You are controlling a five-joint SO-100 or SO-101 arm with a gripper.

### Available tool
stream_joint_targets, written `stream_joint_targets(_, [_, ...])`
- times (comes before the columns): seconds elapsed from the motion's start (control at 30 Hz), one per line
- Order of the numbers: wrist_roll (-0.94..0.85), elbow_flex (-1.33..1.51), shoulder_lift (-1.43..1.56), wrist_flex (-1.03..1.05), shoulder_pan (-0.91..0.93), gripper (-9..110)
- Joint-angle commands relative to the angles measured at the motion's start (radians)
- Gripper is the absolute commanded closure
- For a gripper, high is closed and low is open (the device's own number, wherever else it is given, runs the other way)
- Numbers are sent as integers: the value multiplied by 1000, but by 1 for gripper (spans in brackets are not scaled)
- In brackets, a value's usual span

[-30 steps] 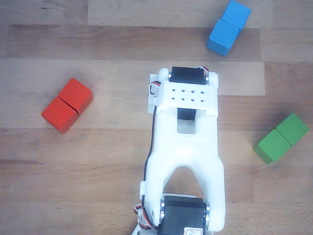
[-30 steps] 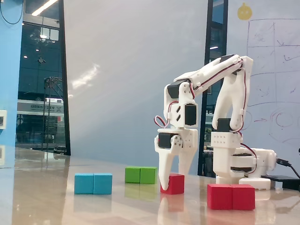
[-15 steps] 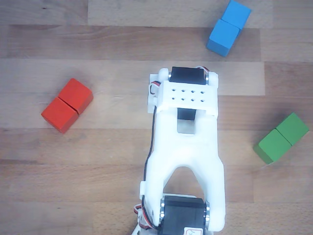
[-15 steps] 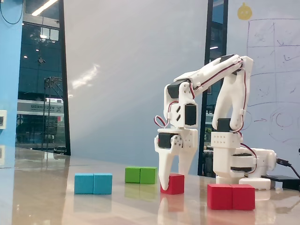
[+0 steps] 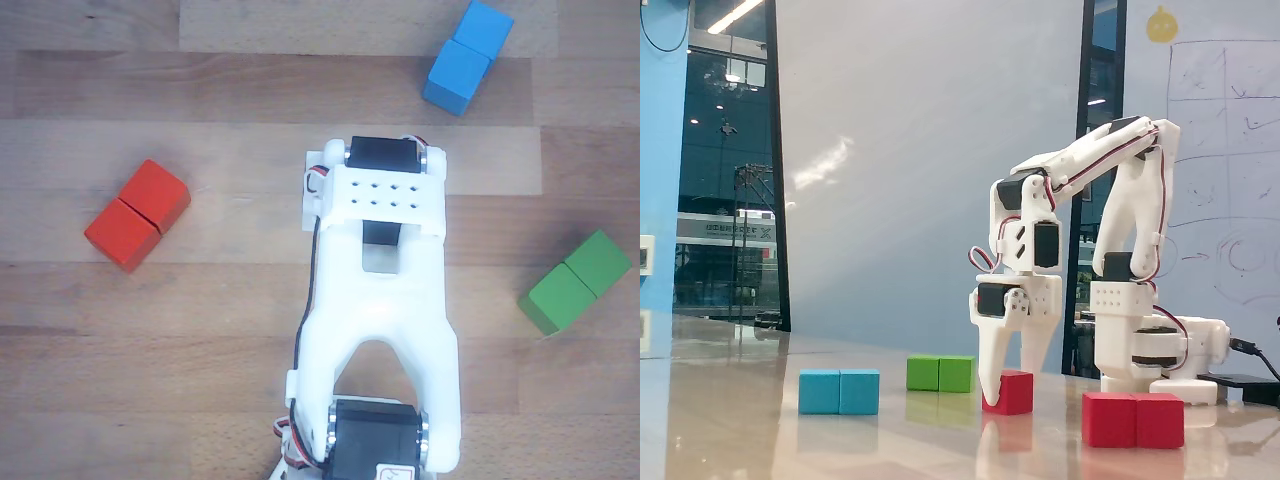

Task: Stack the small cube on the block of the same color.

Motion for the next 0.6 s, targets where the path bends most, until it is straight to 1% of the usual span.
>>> stream_joint_targets(0.0, [-6, -104, 26, 5, 9, 93])
stream_joint_targets(0.4, [-8, -322, 26, 6, -5, 93])
stream_joint_targets(0.57, [-9, -408, 26, 29, -92, 93])
